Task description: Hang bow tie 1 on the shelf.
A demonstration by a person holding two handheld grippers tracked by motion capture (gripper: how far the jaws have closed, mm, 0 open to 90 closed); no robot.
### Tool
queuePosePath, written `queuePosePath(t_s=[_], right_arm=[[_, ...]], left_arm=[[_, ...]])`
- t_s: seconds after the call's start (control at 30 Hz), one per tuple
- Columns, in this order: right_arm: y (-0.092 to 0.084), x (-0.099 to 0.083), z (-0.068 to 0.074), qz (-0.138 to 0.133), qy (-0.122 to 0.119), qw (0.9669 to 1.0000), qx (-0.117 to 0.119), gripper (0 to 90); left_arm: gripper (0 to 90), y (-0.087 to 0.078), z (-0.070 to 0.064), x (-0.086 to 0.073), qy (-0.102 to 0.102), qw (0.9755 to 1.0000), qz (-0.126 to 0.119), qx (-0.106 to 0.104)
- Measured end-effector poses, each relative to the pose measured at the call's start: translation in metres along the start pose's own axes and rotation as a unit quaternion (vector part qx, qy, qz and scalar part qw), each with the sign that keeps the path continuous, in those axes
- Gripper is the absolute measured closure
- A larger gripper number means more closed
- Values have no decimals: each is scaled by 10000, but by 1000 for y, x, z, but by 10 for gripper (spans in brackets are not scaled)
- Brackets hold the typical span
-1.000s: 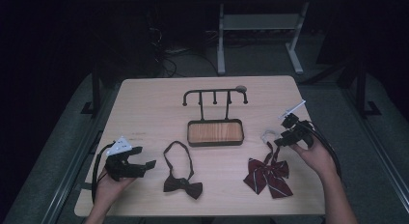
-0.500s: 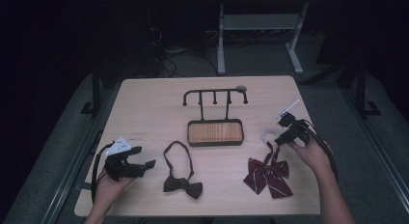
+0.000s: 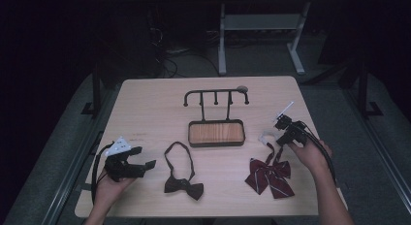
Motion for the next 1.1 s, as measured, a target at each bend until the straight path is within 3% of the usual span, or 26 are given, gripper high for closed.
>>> queuePosePath(t_s=[0.13,0.37,0.57,0.73,0.83,0.87,1.1], right_arm=[[-1,-2,0,31,-6,10000,22,866],[-14,-8,-2,-178,15,9992,365,866],[-32,-10,4,-249,-225,9975,619,866],[-55,-7,14,-479,-522,9934,899,866],[-64,-6,17,-582,-580,9919,968,865],[-71,-4,20,-645,-614,9897,1124,866],[-91,3,35,-697,-880,9868,1170,867]], left_arm=[[177,0,0,0,-4,10000,13,-7],[178,-1,-1,0,5,10000,-13,31],[178,-2,-1,1,9,10000,-25,36],[178,-4,-1,0,-4,10000,-43,42],[178,-4,-1,0,2,10000,-43,31],[178,-3,-1,0,7,10000,-24,19],[178,-4,-1,0,-3,10000,-63,27]])
Point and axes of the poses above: each handheld gripper's, and its own axes: y roughly forward along the jaws, x roughly out of its top, z roughly to its left, the point moved 1 cm from there along y, roughly forward along the jaws, and after that the axes turned 11 degrees about y, right-handed, at the moved point
